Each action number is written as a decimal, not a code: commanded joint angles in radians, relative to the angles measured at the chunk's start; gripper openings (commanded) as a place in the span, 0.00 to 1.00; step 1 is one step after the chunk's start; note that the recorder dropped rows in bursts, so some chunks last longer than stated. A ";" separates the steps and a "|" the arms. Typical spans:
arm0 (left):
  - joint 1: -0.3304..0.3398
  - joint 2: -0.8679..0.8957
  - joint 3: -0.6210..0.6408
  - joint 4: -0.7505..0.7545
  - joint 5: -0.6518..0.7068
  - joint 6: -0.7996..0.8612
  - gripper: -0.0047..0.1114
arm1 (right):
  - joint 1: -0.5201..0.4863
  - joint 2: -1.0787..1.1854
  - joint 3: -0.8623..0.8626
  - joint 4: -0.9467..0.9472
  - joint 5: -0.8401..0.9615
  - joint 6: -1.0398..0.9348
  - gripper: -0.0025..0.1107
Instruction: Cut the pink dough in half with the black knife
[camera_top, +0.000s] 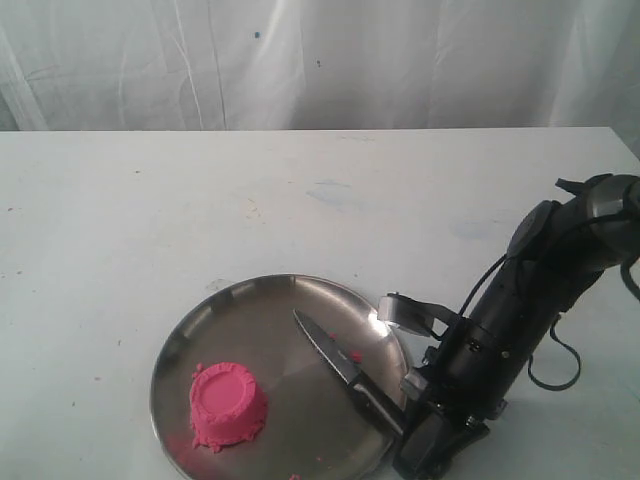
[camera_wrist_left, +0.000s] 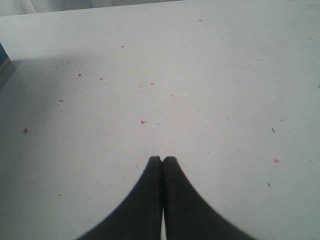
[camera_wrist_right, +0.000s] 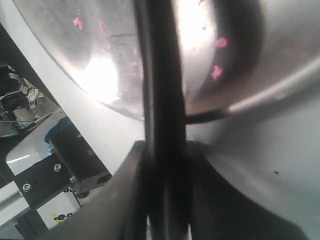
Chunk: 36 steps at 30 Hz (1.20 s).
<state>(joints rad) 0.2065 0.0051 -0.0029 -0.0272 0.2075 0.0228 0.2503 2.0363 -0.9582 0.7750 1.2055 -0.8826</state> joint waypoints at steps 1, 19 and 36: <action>0.001 -0.005 0.003 -0.002 0.003 0.004 0.04 | -0.002 0.000 0.004 -0.009 0.011 -0.011 0.02; 0.001 -0.005 0.003 -0.002 0.018 0.004 0.04 | 0.007 -0.275 0.002 0.032 0.016 0.040 0.02; 0.001 -0.005 0.003 -0.002 0.018 0.004 0.04 | 0.199 -0.782 0.008 -0.157 -0.334 0.176 0.02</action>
<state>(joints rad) 0.2065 0.0051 -0.0029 -0.0272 0.2225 0.0228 0.4453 1.3092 -0.9561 0.6688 0.9753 -0.7589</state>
